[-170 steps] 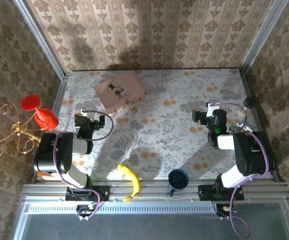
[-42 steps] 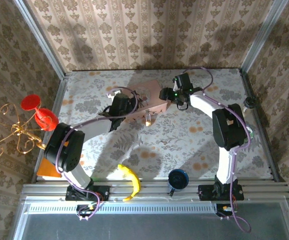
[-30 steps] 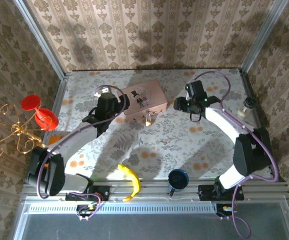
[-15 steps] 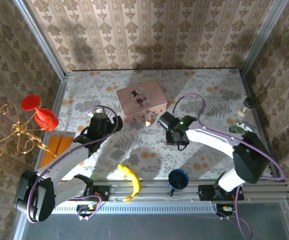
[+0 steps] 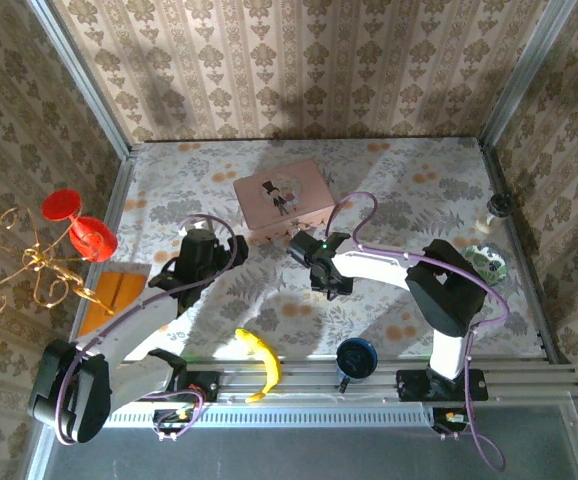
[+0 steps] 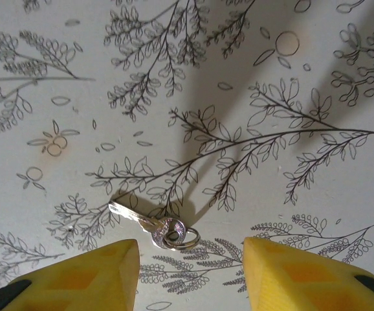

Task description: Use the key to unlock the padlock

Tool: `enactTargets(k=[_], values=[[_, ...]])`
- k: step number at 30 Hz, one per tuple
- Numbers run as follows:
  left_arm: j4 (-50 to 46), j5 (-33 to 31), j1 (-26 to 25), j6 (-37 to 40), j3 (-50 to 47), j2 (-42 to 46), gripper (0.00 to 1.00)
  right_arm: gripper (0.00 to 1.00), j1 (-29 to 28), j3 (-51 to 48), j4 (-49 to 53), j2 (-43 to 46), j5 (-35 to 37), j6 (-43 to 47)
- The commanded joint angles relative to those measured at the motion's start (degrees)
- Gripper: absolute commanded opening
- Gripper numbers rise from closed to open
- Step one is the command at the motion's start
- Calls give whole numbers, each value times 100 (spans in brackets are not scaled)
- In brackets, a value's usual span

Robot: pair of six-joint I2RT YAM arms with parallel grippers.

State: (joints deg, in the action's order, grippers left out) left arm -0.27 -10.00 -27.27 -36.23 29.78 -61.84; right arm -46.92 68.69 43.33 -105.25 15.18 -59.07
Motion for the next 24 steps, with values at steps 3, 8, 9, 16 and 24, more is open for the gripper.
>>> enactTargets(k=[3, 8, 9, 16, 24], values=[[79, 44, 46, -14, -60, 55, 100, 47, -6, 257, 75, -230, 469, -294], [142, 112, 46, -42, -57, -80, 100, 46, 27, 252, 173, -301, 611, -342], [156, 125, 46, -48, -60, -107, 100, 46, 32, 221, 168, -298, 613, -342], [161, 156, 46, -51, -68, -218, 100, 41, 77, 85, 106, -306, 537, -375], [150, 113, 46, -16, -60, -240, 100, 38, 72, -93, 29, -304, 425, -396]])
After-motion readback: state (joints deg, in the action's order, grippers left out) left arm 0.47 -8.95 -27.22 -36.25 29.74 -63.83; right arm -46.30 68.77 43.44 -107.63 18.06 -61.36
